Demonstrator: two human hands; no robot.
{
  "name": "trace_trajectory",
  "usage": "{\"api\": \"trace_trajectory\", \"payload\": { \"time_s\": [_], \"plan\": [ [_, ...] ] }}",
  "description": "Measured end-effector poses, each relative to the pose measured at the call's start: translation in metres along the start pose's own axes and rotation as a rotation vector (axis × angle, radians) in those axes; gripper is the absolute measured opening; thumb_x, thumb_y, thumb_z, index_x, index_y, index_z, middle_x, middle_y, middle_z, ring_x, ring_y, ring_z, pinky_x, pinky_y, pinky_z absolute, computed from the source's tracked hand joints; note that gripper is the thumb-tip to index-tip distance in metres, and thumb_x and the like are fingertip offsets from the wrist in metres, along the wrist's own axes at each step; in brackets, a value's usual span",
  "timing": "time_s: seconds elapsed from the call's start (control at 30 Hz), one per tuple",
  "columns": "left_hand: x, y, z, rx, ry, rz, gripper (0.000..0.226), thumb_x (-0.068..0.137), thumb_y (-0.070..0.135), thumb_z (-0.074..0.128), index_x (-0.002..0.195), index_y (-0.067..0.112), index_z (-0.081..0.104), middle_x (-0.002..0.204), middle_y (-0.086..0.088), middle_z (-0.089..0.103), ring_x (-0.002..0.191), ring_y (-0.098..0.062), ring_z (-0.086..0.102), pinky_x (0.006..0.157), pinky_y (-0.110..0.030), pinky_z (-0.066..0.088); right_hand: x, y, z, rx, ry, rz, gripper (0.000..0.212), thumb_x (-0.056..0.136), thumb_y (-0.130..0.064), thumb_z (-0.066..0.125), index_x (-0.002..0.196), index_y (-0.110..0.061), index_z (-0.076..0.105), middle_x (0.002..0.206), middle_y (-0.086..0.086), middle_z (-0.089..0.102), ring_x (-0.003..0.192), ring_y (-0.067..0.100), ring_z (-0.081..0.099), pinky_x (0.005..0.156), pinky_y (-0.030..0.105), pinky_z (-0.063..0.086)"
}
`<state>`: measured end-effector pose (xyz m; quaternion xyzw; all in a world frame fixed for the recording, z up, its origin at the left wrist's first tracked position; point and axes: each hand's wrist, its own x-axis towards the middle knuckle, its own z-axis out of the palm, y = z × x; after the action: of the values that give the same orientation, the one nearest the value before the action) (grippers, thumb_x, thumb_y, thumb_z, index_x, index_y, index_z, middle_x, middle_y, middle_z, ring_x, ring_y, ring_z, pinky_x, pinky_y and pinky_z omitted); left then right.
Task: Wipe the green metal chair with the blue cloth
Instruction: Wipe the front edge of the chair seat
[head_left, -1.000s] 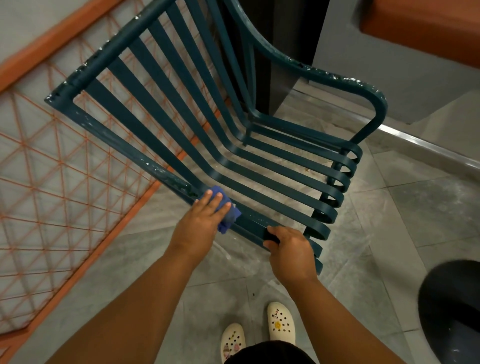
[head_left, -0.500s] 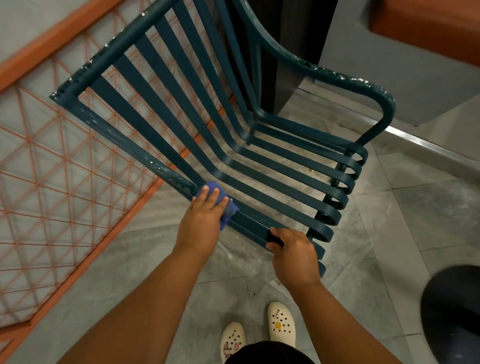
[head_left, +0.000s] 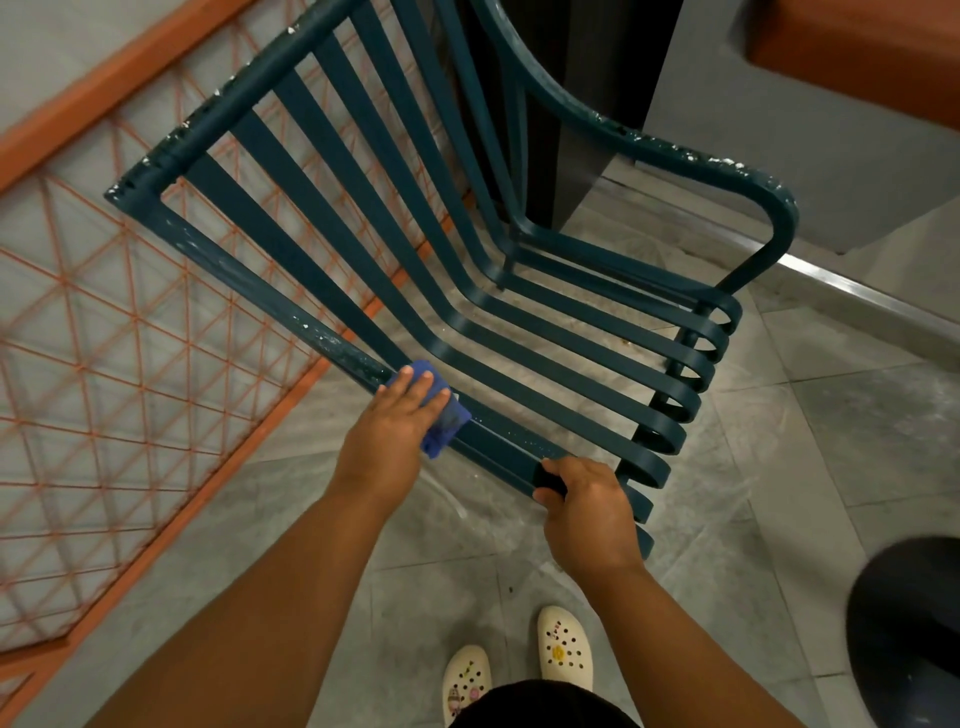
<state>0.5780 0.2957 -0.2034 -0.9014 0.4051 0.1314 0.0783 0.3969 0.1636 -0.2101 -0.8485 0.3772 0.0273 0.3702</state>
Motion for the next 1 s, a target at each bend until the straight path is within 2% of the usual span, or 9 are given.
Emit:
{"api": "trace_trajectory", "payload": {
  "time_s": [0.1, 0.23, 0.37, 0.47, 0.6, 0.67, 0.77, 0.9, 1.0],
  "plan": [
    [-0.003, 0.008, 0.006, -0.033, 0.028, 0.004, 0.079, 0.091, 0.000, 0.047, 0.148, 0.022, -0.003, 0.158, -0.005, -0.007, 0.140, -0.023, -0.020, 0.115, -0.035, -0.008, 0.006, -0.006, -0.001, -0.059, -0.036, 0.006, 0.027, 0.089, -0.026, 0.065, 0.116, -0.022, 0.059, 0.115, 0.000, 0.061, 0.107, 0.018, 0.053, 0.098, 0.035, 0.048],
    [-0.019, 0.023, 0.029, -0.010, 0.153, 0.211, 0.093, 0.056, -0.007, 0.082, 0.137, 0.015, 0.043, 0.143, -0.010, 0.045, 0.135, -0.031, 0.036, 0.107, -0.045, 0.029, 0.019, -0.021, 0.007, -0.091, -0.025, -0.114, 0.041, 0.087, -0.042, 0.064, 0.124, -0.027, 0.056, 0.119, -0.005, 0.060, 0.113, 0.016, 0.049, 0.099, 0.035, 0.042],
    [-0.017, 0.014, 0.026, 0.063, 0.137, 0.246, 0.089, 0.050, -0.005, 0.087, 0.132, 0.012, 0.053, 0.138, -0.010, 0.052, 0.130, -0.029, 0.045, 0.104, -0.044, 0.035, 0.027, -0.030, 0.018, -0.065, -0.019, -0.204, 0.028, 0.090, -0.029, 0.064, 0.117, -0.024, 0.065, 0.108, -0.001, 0.065, 0.101, 0.017, 0.052, 0.092, 0.035, 0.046],
    [-0.007, -0.006, 0.022, 0.054, 0.155, 0.146, 0.097, 0.056, -0.011, 0.079, 0.139, 0.012, 0.034, 0.146, -0.012, 0.033, 0.135, -0.032, 0.036, 0.105, -0.047, 0.039, 0.028, -0.026, 0.020, -0.063, 0.015, -0.221, 0.027, 0.087, -0.026, 0.068, 0.114, -0.020, 0.068, 0.104, 0.001, 0.065, 0.099, 0.019, 0.055, 0.092, 0.040, 0.048],
    [0.001, -0.018, 0.005, 0.155, 0.022, 0.043, 0.076, 0.093, -0.001, 0.039, 0.137, 0.020, -0.019, 0.142, -0.005, -0.027, 0.134, -0.025, -0.027, 0.119, -0.040, -0.003, 0.028, -0.026, 0.020, -0.086, -0.006, -0.219, 0.030, 0.090, -0.029, 0.063, 0.119, -0.022, 0.064, 0.112, -0.002, 0.061, 0.108, 0.017, 0.051, 0.100, 0.033, 0.039],
    [0.000, -0.012, 0.008, 0.099, 0.057, 0.047, 0.079, 0.090, 0.000, 0.047, 0.140, 0.020, -0.011, 0.147, -0.005, -0.019, 0.136, -0.026, -0.022, 0.117, -0.041, -0.003, 0.027, -0.026, 0.020, -0.092, 0.006, -0.225, 0.027, 0.089, -0.027, 0.065, 0.116, -0.020, 0.065, 0.110, -0.001, 0.062, 0.107, 0.019, 0.052, 0.097, 0.035, 0.039],
    [-0.005, -0.007, 0.013, 0.050, 0.124, 0.171, 0.096, 0.062, -0.007, 0.077, 0.140, 0.015, 0.025, 0.149, -0.009, 0.022, 0.139, -0.032, 0.022, 0.110, -0.046, 0.024, 0.026, -0.024, 0.023, -0.091, 0.029, -0.237, 0.025, 0.086, -0.023, 0.069, 0.110, -0.018, 0.068, 0.104, 0.002, 0.063, 0.102, 0.024, 0.055, 0.091, 0.039, 0.042],
    [0.004, -0.038, 0.003, 0.242, 0.017, 0.155, 0.076, 0.094, 0.000, 0.040, 0.137, 0.019, -0.020, 0.141, -0.005, -0.028, 0.134, -0.025, -0.027, 0.118, -0.040, -0.007, 0.028, -0.022, 0.024, -0.105, 0.001, -0.234, 0.027, 0.090, -0.028, 0.063, 0.117, -0.021, 0.064, 0.113, 0.000, 0.060, 0.110, 0.021, 0.051, 0.099, 0.039, 0.037],
    [0.011, -0.046, 0.005, 0.230, 0.053, 0.075, 0.073, 0.095, 0.006, 0.041, 0.137, 0.016, -0.018, 0.145, -0.007, -0.024, 0.141, -0.029, -0.020, 0.119, -0.043, -0.001, 0.028, -0.022, 0.025, -0.112, 0.002, -0.228, 0.027, 0.090, -0.027, 0.064, 0.116, -0.021, 0.065, 0.112, 0.001, 0.061, 0.109, 0.023, 0.052, 0.100, 0.042, 0.038]
  ]
}}
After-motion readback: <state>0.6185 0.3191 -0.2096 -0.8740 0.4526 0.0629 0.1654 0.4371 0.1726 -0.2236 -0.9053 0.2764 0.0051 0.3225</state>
